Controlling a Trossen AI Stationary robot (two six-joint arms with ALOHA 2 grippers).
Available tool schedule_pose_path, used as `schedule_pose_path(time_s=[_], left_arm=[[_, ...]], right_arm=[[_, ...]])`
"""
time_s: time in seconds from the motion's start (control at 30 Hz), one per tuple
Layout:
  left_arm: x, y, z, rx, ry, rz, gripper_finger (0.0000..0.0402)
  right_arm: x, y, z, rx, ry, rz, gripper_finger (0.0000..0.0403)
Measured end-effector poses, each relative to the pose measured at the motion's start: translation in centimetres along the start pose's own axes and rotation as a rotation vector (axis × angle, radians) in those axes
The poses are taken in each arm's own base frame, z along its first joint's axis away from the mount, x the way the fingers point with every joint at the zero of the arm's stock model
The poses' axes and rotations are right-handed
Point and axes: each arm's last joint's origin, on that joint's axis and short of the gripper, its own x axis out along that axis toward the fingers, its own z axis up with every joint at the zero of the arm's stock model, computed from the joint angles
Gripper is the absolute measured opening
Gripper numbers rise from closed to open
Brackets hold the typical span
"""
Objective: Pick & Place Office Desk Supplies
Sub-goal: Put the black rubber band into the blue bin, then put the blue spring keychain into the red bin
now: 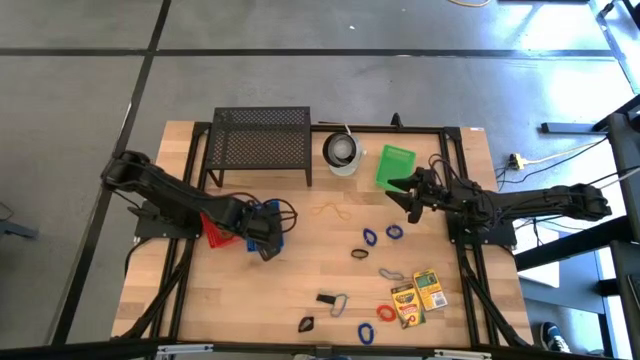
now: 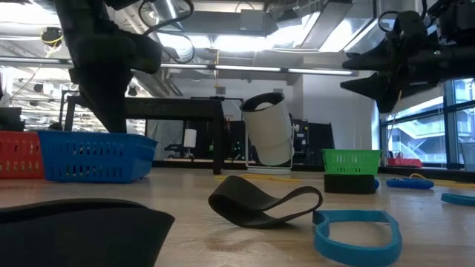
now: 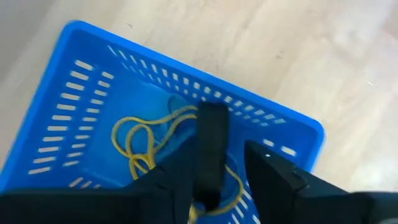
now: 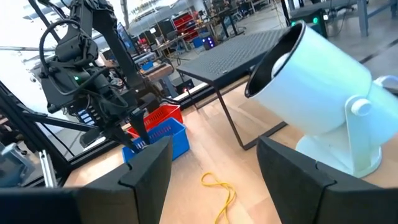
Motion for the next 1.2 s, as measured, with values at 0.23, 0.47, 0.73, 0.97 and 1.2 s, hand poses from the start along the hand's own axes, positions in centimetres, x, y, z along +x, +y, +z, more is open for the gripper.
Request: schedule_pose_path(time_s=[0.23, 0.47, 0.73, 0.97, 1.2], left_arm=[[-1.5, 0.3, 0.1, -0.029, -0.025, -0.061, 0.014], [-3.5, 0.5, 0.8, -0.06, -0.168, -0.116, 0.013], [-4.5, -0.7, 2.4, 0.008, -0.381, -0.215, 0.0128], [-5.6, -1.8, 3.9, 0.12, -0.586, -0.283, 0.0128], [-6.5, -2.4, 4.7, 0.249, -0.728, -0.305, 0.0127]], right_arm=[[0.0, 0.2, 0.3, 0.038, -0.02, 0.046, 0.0237], [0.8, 0.9, 1.1, 0.012, 0.009, 0.076, 0.0237], [2.8, 1.2, 0.6, -0.081, 0.419, -0.117, 0.0237], [3.1, 1.3, -1.1, -0.085, 0.758, -0.201, 0.0237], [3.7, 2.2, -3.5, -0.17, 0.846, -0.198, 0.0237]])
